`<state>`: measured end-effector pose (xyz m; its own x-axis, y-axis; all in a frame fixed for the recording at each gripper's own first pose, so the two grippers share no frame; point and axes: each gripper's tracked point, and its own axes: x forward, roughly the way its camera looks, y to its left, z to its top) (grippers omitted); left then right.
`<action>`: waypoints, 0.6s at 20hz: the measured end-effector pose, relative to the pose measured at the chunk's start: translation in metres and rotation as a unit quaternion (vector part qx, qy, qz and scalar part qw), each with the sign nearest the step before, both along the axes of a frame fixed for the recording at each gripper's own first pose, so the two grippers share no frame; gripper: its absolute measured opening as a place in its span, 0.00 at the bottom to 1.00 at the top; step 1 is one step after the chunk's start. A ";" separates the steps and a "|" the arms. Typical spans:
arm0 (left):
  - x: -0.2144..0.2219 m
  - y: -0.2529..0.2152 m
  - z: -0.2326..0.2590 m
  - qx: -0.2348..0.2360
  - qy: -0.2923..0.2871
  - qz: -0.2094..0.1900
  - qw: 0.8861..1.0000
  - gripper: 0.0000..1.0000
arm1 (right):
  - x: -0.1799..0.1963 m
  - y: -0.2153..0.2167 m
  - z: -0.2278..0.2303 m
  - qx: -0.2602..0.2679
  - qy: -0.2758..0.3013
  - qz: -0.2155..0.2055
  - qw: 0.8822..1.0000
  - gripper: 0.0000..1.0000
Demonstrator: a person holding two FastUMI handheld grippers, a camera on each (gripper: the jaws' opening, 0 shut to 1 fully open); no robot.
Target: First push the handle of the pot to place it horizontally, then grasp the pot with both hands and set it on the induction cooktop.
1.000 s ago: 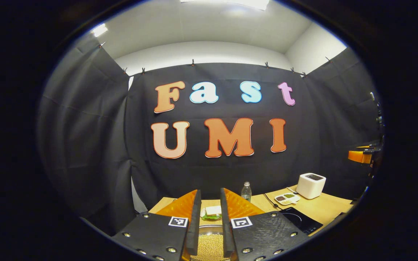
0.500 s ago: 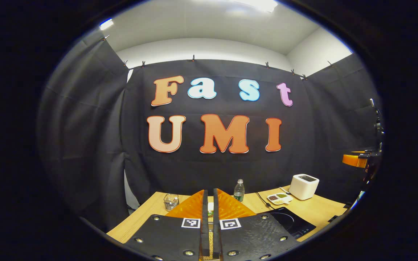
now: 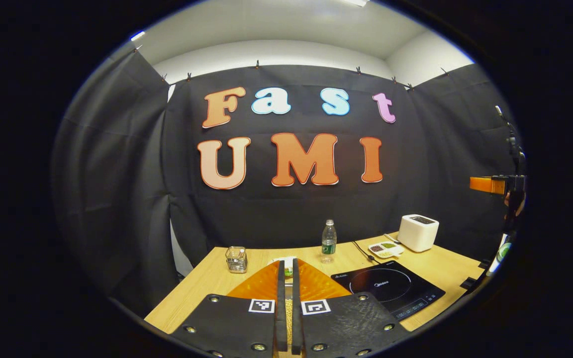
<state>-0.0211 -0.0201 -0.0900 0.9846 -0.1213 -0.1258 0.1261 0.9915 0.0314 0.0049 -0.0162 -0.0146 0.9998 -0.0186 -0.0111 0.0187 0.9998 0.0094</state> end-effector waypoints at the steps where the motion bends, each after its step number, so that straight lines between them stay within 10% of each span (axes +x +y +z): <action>1: -0.003 0.000 -0.008 -0.002 0.009 -0.001 1.000 0.05 | 0.001 -0.001 -0.001 0.000 0.001 -0.001 1.000 0.95; 12: -0.035 0.013 -0.079 0.007 0.061 0.002 0.998 0.07 | 0.001 0.012 -0.006 -0.010 0.007 0.004 1.000 0.95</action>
